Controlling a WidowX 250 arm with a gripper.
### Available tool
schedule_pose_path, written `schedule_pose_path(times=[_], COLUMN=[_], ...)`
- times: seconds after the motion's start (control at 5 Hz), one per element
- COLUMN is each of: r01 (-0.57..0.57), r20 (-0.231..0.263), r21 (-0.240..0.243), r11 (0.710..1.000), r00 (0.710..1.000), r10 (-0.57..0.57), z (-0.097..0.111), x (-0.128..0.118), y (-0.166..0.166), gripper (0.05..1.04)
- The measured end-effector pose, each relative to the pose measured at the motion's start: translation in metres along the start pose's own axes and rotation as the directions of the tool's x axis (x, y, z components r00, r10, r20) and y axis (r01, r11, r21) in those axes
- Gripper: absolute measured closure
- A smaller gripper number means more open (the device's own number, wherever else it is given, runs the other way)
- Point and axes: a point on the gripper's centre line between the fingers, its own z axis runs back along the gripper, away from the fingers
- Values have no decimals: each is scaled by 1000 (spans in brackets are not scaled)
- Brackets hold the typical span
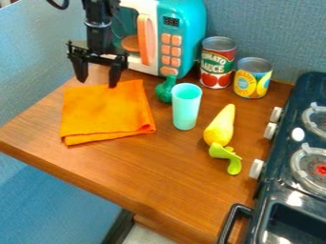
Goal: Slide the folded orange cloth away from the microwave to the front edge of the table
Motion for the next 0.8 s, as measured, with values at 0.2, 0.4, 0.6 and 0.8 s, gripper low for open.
schedule_pose_path(times=[0.2, 0.4, 0.6, 0.8], r01=[-50, -101, -146, -168], r20=[22, 34, 54, 70], r21=[20, 22, 28, 59], r11=[999, 995, 989, 984], r00=[999, 994, 988, 984], r10=[50, 100, 145, 164], z=[-4, -7, -11, -20], x=[8, 12, 15, 11], y=[1, 1, 2, 1], gripper=[83, 82, 83, 83])
